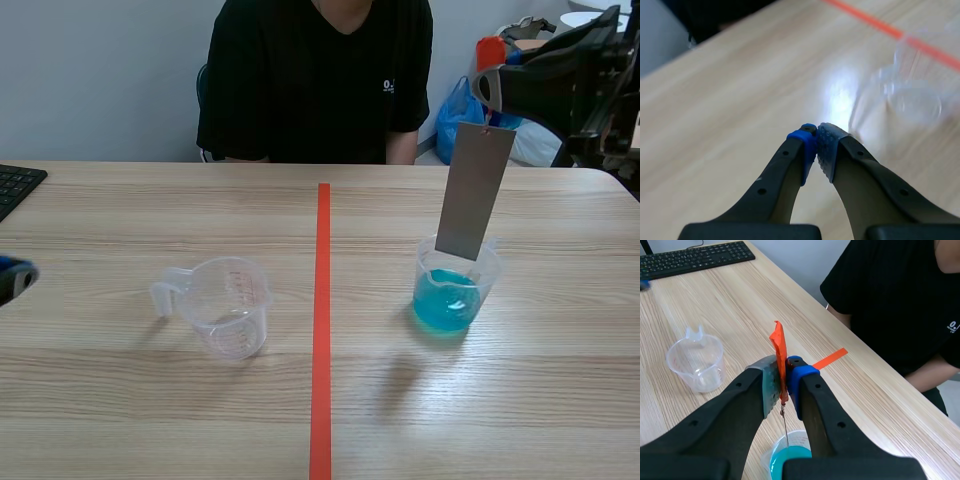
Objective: Do the redox reaction experiment.
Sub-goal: 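Lower the plate into the blue solution, then hold the plate still in the solution, then raise the plate and point at it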
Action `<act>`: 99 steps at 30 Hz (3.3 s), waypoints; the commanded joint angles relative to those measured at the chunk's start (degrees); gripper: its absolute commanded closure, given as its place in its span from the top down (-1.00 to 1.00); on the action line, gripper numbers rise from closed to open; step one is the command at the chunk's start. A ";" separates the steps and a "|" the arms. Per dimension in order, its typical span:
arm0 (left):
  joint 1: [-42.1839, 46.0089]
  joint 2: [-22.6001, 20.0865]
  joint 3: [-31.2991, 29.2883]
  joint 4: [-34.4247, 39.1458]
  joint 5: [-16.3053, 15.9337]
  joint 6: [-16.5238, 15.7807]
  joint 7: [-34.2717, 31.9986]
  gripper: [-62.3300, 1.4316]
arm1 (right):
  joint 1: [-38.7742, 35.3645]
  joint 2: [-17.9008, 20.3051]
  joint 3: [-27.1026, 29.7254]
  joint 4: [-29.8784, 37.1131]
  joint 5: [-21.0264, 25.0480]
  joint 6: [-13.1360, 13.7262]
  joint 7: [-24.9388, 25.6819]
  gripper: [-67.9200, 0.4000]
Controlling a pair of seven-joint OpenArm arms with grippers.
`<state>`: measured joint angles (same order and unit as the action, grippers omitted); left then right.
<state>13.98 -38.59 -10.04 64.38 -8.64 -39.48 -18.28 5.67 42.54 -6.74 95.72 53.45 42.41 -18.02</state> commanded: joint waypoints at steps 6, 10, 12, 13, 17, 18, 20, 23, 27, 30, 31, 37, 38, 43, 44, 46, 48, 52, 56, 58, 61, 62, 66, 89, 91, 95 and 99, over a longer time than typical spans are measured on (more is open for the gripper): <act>16.28 1.73 -8.46 2.14 4.66 4.79 -10.27 -0.82 | 0.81 0.57 0.35 0.15 0.79 0.31 1.53 -0.95; 24.33 4.55 -12.00 3.08 9.60 9.73 -15.28 -0.82 | 0.83 -0.22 0.35 -1.07 0.46 0.31 2.14 -0.95; 27.71 6.45 -13.14 3.56 12.55 12.55 -16.96 -0.82 | 0.83 -1.20 0.35 -2.05 -0.55 0.31 2.16 -0.95; 29.29 7.48 -13.64 3.80 13.86 14.01 -17.88 -0.82 | 0.85 -1.73 0.35 -2.62 -1.14 0.31 2.36 -0.95; 34.82 11.37 -15.19 5.05 18.62 18.62 -20.92 -0.82 | 0.85 -3.89 0.35 -5.03 -3.39 0.31 3.28 -0.95; 36.00 12.24 -15.39 5.42 19.30 19.58 -21.05 -0.82 | 0.85 -4.39 0.35 -5.68 -4.04 0.31 3.52 -0.95; 38.23 13.79 -15.56 6.36 21.27 20.37 -21.03 -0.82 | 0.85 -5.49 0.31 -7.13 -5.66 0.31 4.17 -0.95; 41.18 15.69 -15.61 7.96 23.47 20.96 -21.11 -0.82 | 0.87 -7.43 0.28 -9.70 -8.81 0.31 5.60 -0.95; 44.02 17.38 -15.61 10.21 23.74 21.99 -21.11 -0.82 | 1.29 -9.66 -0.39 -13.18 -12.57 0.31 7.50 -0.95; 44.65 18.38 -15.61 11.47 25.70 22.01 -20.24 -0.82 | 2.25 -10.16 -2.56 -15.93 -15.04 0.31 9.18 -0.95; 44.65 18.64 -15.61 11.67 26.25 22.05 -19.58 -0.82 | 2.62 -10.34 -3.23 -16.92 -15.87 0.31 9.90 -0.95; 44.06 18.71 -15.61 12.26 26.27 22.01 -16.24 -0.82 | 3.69 -10.69 -5.70 -20.96 -18.99 0.31 13.05 -0.95; 43.69 18.71 -15.61 12.26 26.27 21.99 -14.80 -0.82 | 3.69 -10.67 -5.81 -21.11 -19.02 0.31 13.09 -0.95; 42.32 18.71 -15.61 12.28 26.27 21.99 -10.40 -0.82 | 3.72 -10.67 -5.81 -21.11 -19.04 0.31 13.27 -0.95; 42.36 18.71 -15.61 12.44 26.27 21.92 -10.38 -0.82 | 3.72 -10.67 -5.81 -21.11 -19.04 0.31 13.27 -0.95; 42.45 18.73 -15.61 12.55 26.27 21.79 -10.36 -0.82 | 3.72 -10.67 -5.81 -21.11 -19.17 0.31 13.27 -0.95; 42.49 18.73 -15.61 12.57 26.27 21.79 -10.40 -0.82 | 3.72 -10.67 -5.81 -21.11 -19.30 0.31 13.27 -0.95; 42.51 18.73 -15.61 12.57 26.27 21.79 -10.60 -0.82 | 3.72 -10.67 -5.81 -21.11 -19.65 0.31 13.29 -0.95; 42.51 18.73 -15.61 12.57 26.27 21.79 -10.60 -0.82 | 3.72 -10.67 -5.81 -21.11 -19.87 0.31 13.29 -0.95; 42.51 18.73 -15.61 12.57 26.27 21.79 -10.60 -0.82 | 3.72 -10.67 -5.81 -21.11 -19.87 0.31 13.29 -0.95; 42.51 18.71 -15.61 12.57 26.27 21.79 -10.60 -0.82 | 3.72 -10.67 -5.81 -21.11 -19.87 0.31 13.29 -0.95; 42.51 18.71 -15.61 12.57 26.27 21.79 -10.60 -0.82 | 3.72 -10.67 -5.81 -21.11 -19.87 0.31 13.29 -0.95; 42.51 18.71 -15.61 12.57 26.27 21.79 -10.60 -0.82 | 3.69 -10.64 -5.81 -21.11 -19.87 0.31 13.29 -0.95; 42.51 18.71 -15.61 12.57 26.27 21.79 -10.84 -0.82 | 3.65 -0.92 -5.70 -11.41 -5.75 0.31 8.48 -0.95; 42.51 18.71 -15.61 12.57 26.27 21.79 -10.84 -0.82 | 3.65 0.55 -5.70 -10.03 -3.30 0.31 7.82 -0.95; 42.51 18.71 -15.61 12.57 26.27 21.79 -10.84 -0.82 | 3.65 3.74 -5.68 -7.41 0.85 0.31 7.58 -0.95; 42.51 18.71 -15.61 12.57 26.25 21.79 -11.13 -0.82 | 3.65 6.95 -5.66 -5.14 4.46 0.31 7.39 -0.95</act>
<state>55.72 -19.86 -25.21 76.12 18.17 -17.78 -28.36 8.54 48.18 -12.86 89.80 56.86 42.28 -11.49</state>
